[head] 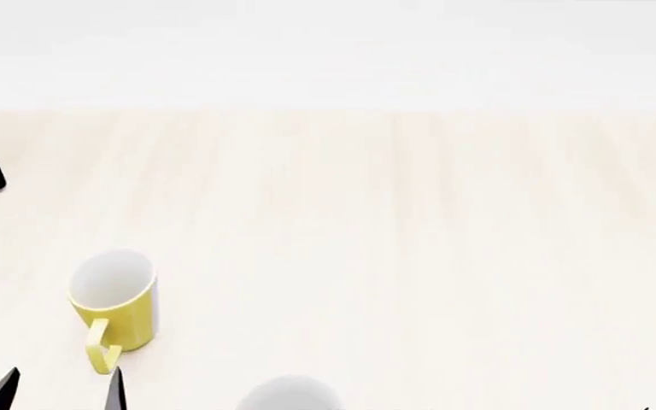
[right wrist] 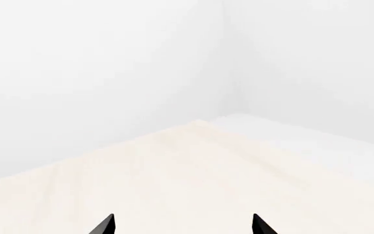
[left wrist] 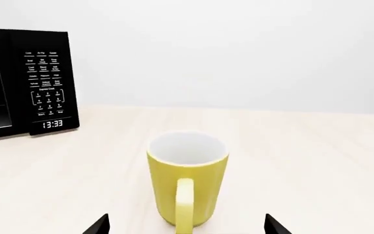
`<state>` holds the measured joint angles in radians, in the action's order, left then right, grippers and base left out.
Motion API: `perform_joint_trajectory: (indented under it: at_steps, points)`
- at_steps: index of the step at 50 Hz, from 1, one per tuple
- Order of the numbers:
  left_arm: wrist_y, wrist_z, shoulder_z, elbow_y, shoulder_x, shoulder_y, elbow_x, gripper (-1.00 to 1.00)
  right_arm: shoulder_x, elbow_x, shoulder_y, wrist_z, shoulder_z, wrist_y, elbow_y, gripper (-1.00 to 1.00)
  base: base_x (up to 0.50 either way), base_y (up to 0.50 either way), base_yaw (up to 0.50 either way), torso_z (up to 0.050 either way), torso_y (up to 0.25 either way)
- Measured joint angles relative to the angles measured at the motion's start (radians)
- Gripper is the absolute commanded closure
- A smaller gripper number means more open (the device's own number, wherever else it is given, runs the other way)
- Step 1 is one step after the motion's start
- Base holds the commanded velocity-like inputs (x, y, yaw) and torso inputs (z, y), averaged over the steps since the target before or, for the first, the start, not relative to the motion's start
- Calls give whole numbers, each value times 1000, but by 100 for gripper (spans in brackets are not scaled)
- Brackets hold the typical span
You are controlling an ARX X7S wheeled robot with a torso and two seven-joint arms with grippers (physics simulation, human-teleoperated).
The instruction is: Put the yellow and white mug to the front of the white mug.
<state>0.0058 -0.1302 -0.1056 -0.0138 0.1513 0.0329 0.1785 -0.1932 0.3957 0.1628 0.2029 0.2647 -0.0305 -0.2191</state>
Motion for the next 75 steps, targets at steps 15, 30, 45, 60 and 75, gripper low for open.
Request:
perform_joint_trajectory:
  at_steps: [15, 30, 45, 60, 75]
  points:
    - [-1, -9, -5, 7, 9, 4, 13, -100, 0, -39, -3, 42, -14, 5, 6, -100, 0, 0, 0, 0, 0]
    - [0, -23, -10, 67, 5, 42, 23, -100, -3, -43, -3, 55, -20, -3, 14, -100, 0, 0, 0, 0, 0]
    - [17, -57, -26, 268, -8, 169, -17, -100, -8, -45, -2, 70, -24, -4, 15, -100, 0, 0, 0, 0, 0]
    - [18, -84, -55, 331, -10, 214, -51, -100, -13, -47, -5, 80, -33, -5, 24, -100, 0, 0, 0, 0, 0]
    - [32, -97, -68, 394, -23, 254, -48, -100, -19, -44, -3, 87, -39, -5, 26, -100, 0, 0, 0, 0, 0]
